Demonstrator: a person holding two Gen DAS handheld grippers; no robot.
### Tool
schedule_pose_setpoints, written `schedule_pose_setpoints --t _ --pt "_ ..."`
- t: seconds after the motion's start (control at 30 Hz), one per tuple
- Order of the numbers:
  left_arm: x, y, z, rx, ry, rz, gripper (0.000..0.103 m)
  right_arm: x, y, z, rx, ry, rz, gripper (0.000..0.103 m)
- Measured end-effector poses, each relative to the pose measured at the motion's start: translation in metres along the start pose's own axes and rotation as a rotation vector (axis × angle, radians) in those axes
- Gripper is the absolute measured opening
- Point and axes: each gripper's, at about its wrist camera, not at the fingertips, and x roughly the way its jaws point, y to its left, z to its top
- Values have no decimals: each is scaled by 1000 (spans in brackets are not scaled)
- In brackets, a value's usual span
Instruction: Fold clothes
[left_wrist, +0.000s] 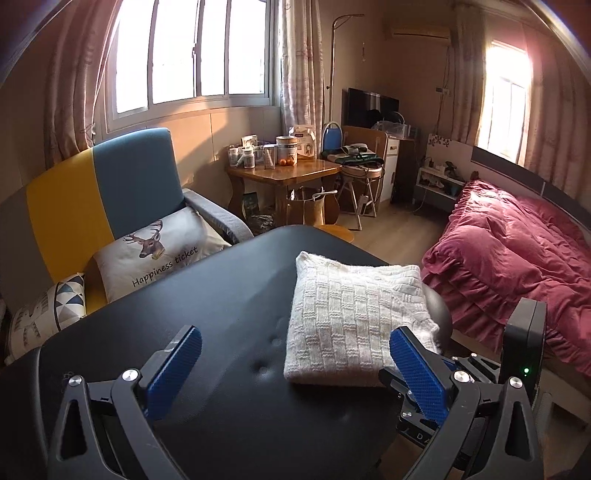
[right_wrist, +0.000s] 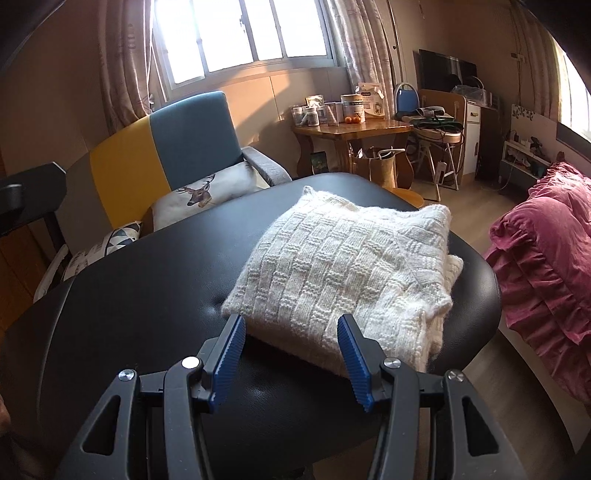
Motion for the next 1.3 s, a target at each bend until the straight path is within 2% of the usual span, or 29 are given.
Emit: schedule_pose_setpoints --t 0.4,0.6,0.77,1.07,1.3 --pt "4 -6 -5 39 17 70 103 7 -14 -2 35 8 -24 53" --pt "7 -6 -9 41 32 81 103 8 -15 -4 41 12 -23 53" --pt "12 1 -12 16 51 73 103 8 -13 -4 39 11 -21 53" --pt "12 0 -14 29 47 87 103 9 -14 -4 37 12 -24 53" --pt "15 0 -14 19 69 54 103 7 -14 -4 35 11 -30 53"
